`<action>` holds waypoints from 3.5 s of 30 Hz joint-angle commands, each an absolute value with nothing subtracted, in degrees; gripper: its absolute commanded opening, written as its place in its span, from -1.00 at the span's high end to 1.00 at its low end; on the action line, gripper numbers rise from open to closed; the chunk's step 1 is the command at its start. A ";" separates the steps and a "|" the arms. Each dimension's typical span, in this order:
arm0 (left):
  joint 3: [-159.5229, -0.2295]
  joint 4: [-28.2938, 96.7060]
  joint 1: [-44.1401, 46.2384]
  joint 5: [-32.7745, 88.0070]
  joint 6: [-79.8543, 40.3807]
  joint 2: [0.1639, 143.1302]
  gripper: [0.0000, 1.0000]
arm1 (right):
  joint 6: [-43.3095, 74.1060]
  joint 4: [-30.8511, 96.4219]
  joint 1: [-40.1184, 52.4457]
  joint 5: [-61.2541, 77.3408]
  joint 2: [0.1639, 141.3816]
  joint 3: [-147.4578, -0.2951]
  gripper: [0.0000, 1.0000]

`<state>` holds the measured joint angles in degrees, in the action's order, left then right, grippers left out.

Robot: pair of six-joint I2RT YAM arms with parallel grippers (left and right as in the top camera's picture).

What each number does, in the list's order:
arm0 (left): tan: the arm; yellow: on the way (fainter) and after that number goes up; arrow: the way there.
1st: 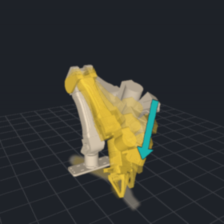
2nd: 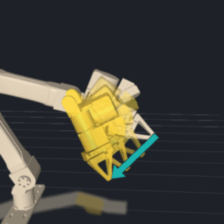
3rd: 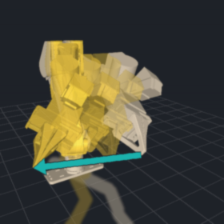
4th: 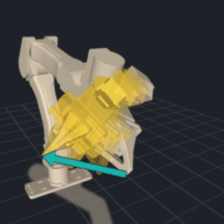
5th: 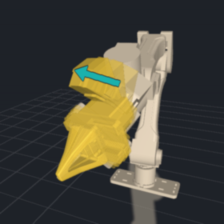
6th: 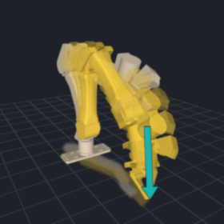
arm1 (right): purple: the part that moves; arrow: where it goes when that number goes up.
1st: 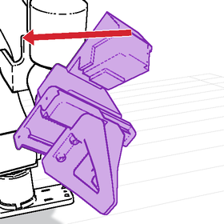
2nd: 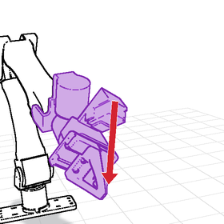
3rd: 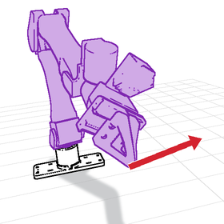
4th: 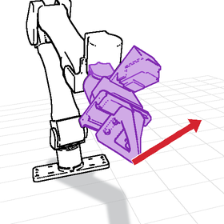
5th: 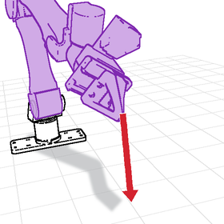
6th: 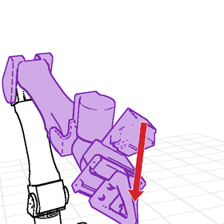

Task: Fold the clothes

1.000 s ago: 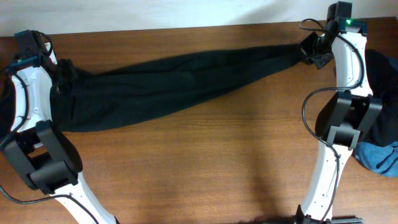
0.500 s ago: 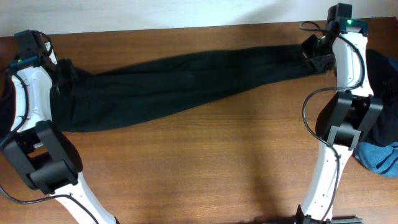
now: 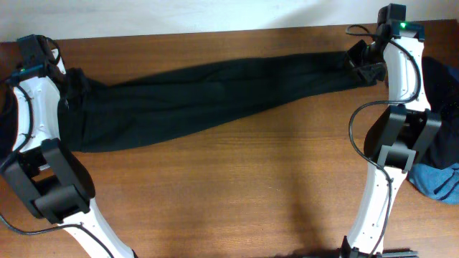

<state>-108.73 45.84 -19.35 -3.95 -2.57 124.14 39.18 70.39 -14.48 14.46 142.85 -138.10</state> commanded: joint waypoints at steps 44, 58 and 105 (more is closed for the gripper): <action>-110.52 53.63 -19.49 -4.36 -1.69 116.86 -0.55 | 47.07 47.97 -12.73 15.18 140.97 -132.20 0.92; -110.52 55.05 -19.49 -4.36 -1.67 116.86 -0.56 | 46.04 47.97 -9.39 7.07 143.22 -132.18 -0.64; -109.62 45.28 -10.87 6.02 -4.25 121.99 0.64 | -9.37 68.79 -9.28 7.22 147.37 -144.53 0.68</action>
